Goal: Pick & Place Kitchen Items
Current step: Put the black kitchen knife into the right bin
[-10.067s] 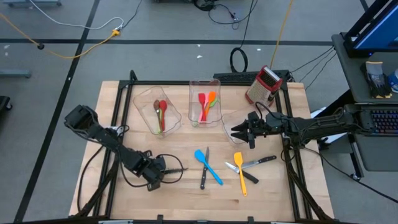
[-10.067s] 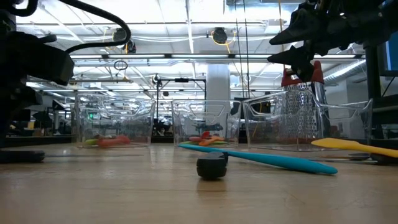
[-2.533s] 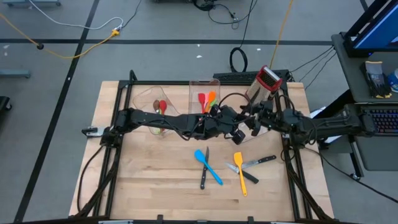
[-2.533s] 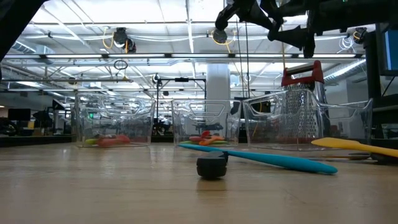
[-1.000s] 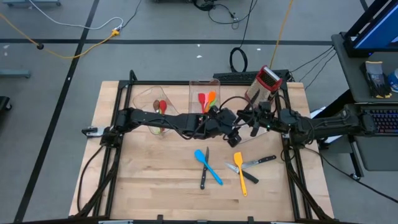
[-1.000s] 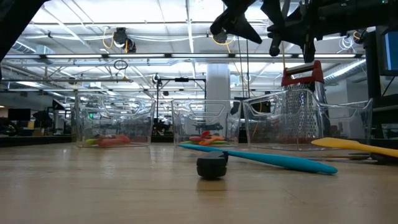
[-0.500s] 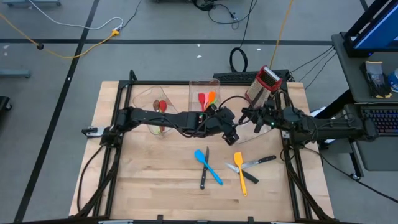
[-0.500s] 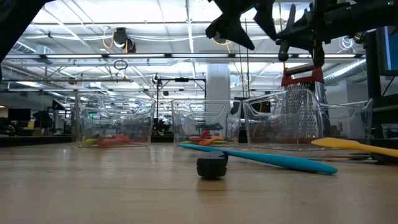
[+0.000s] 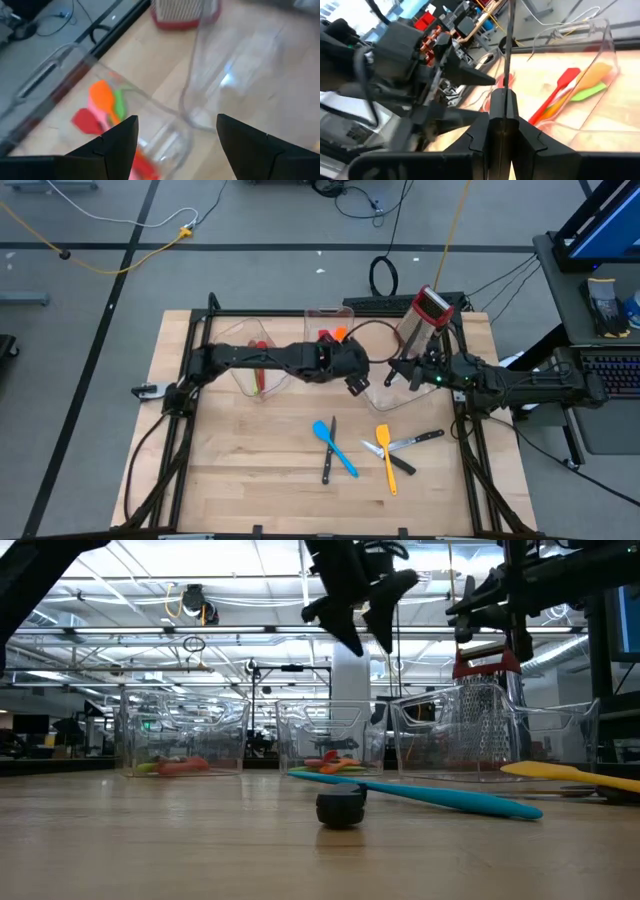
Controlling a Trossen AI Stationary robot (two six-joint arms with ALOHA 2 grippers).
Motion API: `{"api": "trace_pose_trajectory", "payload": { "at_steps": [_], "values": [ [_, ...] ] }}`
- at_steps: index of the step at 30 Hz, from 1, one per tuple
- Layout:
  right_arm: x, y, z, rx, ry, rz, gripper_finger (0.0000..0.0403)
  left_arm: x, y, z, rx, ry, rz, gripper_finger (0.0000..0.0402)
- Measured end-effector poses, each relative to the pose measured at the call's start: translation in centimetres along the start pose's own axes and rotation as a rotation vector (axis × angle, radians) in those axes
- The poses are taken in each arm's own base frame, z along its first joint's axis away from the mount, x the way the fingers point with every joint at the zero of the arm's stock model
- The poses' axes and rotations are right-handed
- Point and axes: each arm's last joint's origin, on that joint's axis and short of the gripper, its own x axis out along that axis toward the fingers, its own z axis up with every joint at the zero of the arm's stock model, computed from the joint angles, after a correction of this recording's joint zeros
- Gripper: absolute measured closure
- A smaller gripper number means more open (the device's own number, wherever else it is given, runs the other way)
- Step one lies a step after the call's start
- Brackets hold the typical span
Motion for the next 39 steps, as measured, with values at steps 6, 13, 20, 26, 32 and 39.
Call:
{"api": "trace_pose_trajectory", "payload": {
  "at_steps": [6,13,20,26,32,39],
  "values": [
    [0.1,-0.2,0.1,0.115,-0.063,-0.061,0.0367,1.1,1.8,0.5,0.202,0.051,-0.042,0.0128],
    [0.8,-0.6,-0.3,0.337,-0.121,-0.145,0.0367,3.0,5.6,1.6,0.306,0.101,-0.208,0.0128],
    [1.9,-1.0,-1.3,0.484,-0.155,-0.225,0.0366,4.9,8.9,2.5,0.339,0.074,-0.310,0.0128],
    [2.0,-1.1,-1.4,0.586,-0.162,-0.229,0.0366,5.8,11.5,2.9,0.336,0.071,-0.322,0.0128],
    [2.0,-1.3,-1.9,0.718,-0.086,-0.240,0.0366,6.2,13.0,3.5,0.361,0.017,-0.417,0.0128],
    [1.9,-1.3,-2.4,0.899,0.020,-0.237,0.0366,6.6,14.5,4.1,0.330,-0.028,-0.473,0.0128]
  ]
}}
